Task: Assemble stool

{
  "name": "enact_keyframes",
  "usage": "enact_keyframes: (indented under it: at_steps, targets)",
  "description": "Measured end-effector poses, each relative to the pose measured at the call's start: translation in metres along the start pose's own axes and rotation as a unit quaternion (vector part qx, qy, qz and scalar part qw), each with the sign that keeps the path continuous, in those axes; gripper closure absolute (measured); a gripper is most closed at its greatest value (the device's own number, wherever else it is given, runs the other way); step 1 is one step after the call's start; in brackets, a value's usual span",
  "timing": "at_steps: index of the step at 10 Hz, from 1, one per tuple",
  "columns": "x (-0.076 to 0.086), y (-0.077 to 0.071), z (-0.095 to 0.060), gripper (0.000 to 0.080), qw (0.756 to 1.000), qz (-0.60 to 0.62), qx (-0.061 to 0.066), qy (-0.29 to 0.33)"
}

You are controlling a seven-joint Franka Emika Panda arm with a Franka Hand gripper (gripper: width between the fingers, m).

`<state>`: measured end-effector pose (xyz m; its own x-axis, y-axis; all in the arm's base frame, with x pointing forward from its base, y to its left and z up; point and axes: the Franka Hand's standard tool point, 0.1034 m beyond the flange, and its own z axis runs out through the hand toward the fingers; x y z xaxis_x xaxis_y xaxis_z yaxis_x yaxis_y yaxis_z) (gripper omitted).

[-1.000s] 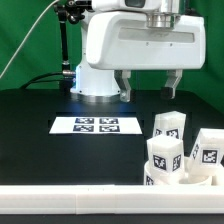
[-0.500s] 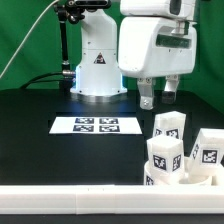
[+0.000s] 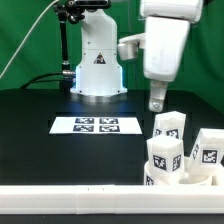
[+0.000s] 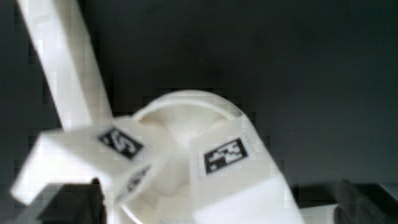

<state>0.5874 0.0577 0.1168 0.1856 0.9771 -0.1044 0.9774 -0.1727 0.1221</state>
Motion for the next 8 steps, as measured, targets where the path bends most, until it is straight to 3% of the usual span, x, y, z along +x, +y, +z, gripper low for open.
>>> enact_keyframes:
  at_steps: [2,6,8]
  targets:
    - [0.0070,-0.0024,0.0005,0.0150,0.997,-0.073,0.000,-0.008]
    - [0.0038,-0.0019,0.0017,0.0150,0.984,-0.179,-0.002,-0.022]
    - [0.0109,-0.0067,0.0085,0.0150,0.984,-0.179,0.004,-0.022]
